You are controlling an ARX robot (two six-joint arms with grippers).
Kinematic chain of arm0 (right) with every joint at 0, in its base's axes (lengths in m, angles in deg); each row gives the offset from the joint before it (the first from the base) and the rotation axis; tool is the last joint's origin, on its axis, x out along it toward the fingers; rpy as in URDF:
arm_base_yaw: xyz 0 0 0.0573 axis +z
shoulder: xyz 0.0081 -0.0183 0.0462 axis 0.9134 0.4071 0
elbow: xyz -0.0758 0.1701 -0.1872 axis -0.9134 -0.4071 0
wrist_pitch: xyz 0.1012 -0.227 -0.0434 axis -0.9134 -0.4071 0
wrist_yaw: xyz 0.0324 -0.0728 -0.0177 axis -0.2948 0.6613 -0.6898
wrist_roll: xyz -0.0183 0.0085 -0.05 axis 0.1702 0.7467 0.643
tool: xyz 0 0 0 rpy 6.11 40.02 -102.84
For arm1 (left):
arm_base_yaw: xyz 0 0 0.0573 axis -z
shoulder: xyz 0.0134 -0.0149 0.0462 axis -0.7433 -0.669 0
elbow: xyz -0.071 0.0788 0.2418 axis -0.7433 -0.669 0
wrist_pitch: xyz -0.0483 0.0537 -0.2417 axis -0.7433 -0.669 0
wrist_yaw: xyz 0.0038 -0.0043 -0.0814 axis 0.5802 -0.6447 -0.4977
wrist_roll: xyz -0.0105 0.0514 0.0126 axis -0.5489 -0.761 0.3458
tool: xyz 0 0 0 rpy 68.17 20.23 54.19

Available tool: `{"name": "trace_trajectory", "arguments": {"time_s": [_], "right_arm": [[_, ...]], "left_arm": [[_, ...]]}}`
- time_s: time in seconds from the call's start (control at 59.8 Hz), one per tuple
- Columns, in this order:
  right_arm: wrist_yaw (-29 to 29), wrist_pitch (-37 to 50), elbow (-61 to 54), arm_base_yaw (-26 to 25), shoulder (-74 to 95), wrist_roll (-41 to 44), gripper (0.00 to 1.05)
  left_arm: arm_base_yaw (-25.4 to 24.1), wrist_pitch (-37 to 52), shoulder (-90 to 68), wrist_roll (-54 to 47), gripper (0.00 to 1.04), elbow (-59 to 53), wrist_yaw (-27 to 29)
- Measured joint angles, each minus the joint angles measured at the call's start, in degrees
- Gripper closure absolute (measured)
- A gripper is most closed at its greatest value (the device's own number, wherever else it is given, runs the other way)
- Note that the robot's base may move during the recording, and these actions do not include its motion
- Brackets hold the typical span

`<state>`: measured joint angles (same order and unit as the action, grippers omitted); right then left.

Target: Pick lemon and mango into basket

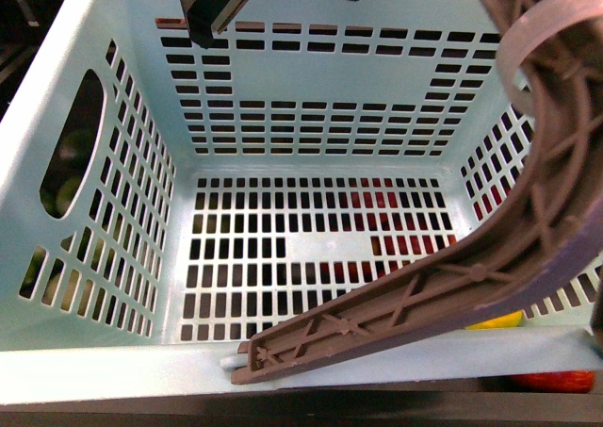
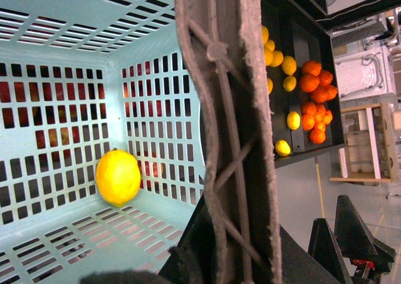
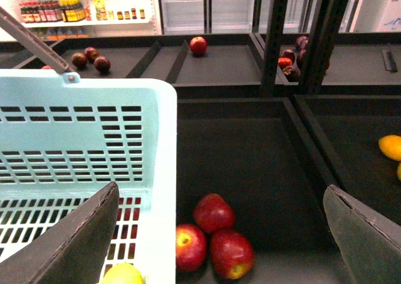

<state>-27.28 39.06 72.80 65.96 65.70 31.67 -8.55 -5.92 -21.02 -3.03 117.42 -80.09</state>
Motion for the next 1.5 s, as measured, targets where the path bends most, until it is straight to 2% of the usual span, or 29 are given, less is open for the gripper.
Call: {"name": "trace_trajectory", "arguments": {"time_s": [1.505], "right_arm": [[-0.09,-0.04,-0.02,0.00,0.04,0.00,0.09]], "left_arm": [[0.02,0.00,0.00,-0.11,1.00,0.09,-0.13]]}}
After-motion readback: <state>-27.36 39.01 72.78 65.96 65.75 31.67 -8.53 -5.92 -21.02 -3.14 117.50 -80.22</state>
